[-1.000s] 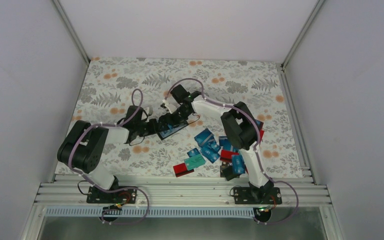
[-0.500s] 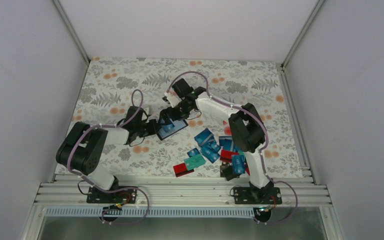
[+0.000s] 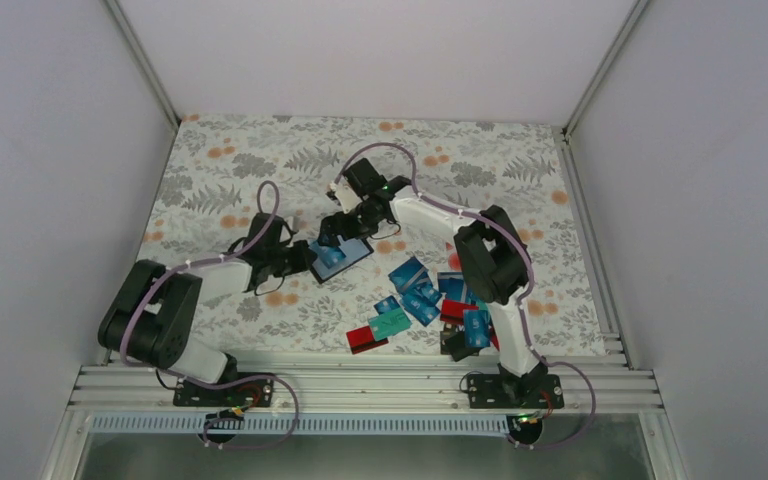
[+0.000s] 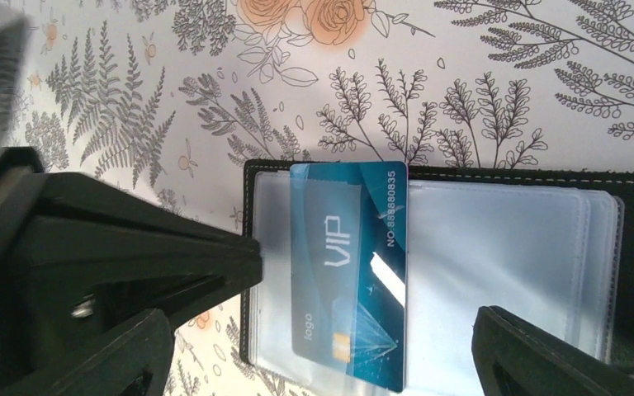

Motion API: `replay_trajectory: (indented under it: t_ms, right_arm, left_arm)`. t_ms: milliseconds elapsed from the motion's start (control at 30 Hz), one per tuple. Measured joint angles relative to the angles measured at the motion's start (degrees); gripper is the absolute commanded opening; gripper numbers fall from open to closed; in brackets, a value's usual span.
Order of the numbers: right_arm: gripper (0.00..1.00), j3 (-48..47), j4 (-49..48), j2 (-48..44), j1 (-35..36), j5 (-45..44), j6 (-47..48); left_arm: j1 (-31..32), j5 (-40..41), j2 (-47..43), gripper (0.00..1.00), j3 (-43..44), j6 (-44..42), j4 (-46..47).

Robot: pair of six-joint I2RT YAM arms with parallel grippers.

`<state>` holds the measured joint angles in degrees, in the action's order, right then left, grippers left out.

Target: Put the credit cards into the card holder

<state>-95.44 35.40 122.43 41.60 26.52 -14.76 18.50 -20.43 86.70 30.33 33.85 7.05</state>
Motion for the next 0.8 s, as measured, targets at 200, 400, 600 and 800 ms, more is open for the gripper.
replay_trajectory:
  t_ms: [200, 400, 600, 800]
  right_arm:
    - [0.91, 0.0, -1.66, 2.34, 0.31, 0.61, -0.33]
    - [0.91, -0.04, -2.16, 3.74, 1.07, 1.36, -0.39]
    - [0.87, -0.22, -2.51, 3.98, 1.49, 1.62, -0.24]
    - [0.87, -0.31, -2.71, 4.44, 1.92, 1.64, -0.11]
  left_arm:
    - [0.0, 3.45, -6.38, 0.02, -0.22, 0.17, -4.72]
    - [0.0, 8.74, -9.05, 0.02, -0.5, 1.81, -9.73]
    - [0.0, 9.94, -6.4, 0.02, -1.86, 3.08, -10.54]
    - [0.0, 9.49, -3.69, 0.02, -1.38, 3.26, -7.48]
